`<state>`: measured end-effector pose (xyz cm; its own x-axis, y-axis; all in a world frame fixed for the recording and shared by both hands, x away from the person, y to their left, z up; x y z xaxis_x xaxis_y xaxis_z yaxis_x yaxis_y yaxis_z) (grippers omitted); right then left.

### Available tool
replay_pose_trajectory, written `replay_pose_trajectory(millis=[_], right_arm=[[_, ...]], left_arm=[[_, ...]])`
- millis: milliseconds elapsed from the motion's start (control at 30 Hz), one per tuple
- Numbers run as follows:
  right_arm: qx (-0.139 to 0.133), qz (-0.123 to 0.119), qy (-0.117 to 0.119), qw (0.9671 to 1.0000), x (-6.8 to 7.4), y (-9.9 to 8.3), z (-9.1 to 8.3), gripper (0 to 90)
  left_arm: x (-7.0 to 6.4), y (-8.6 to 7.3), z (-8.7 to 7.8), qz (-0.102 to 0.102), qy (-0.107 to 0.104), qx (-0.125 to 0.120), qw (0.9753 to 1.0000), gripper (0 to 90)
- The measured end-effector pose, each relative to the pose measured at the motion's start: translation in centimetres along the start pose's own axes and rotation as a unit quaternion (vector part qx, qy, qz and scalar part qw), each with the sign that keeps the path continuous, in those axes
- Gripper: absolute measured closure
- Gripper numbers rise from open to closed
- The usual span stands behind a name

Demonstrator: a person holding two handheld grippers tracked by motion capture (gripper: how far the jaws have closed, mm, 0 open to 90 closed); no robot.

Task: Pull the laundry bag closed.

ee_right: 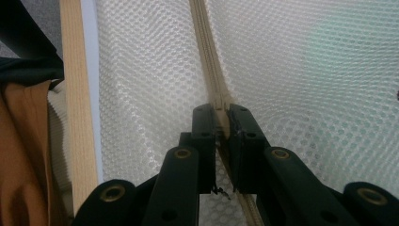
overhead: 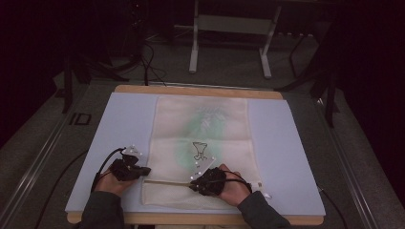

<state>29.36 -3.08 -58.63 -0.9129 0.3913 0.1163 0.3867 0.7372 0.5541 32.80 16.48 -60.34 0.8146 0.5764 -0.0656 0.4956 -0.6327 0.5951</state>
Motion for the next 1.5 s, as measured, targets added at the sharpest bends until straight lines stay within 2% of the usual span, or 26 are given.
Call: replay_pose_trajectory(millis=[933,1500], right_arm=[[0.002,0.01,-0.009,0.9999,-1.1,-1.9,-1.5,82.2],[-0.003,0.017,-0.013,0.9998,-1.5,-2.5,-2.1,82.3]], left_arm=[[0.0,0.0,0.0,-0.004,0.0,0.0,1.0,89.8],[0.0,0.0,0.0,-0.005,0.001,0.001,1.0,89.8]])
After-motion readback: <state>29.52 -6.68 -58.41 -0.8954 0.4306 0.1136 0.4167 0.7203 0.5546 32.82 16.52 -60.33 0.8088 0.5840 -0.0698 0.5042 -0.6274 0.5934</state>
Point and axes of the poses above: each handheld gripper's, and its own axes: z roughly forward along the jaws, y roughly out of its top, x roughly to its left, the point moved 10 cm from there along z, roughly forward along the jaws, and after that the axes turned 13 degrees about z, right-handed, at the moved point
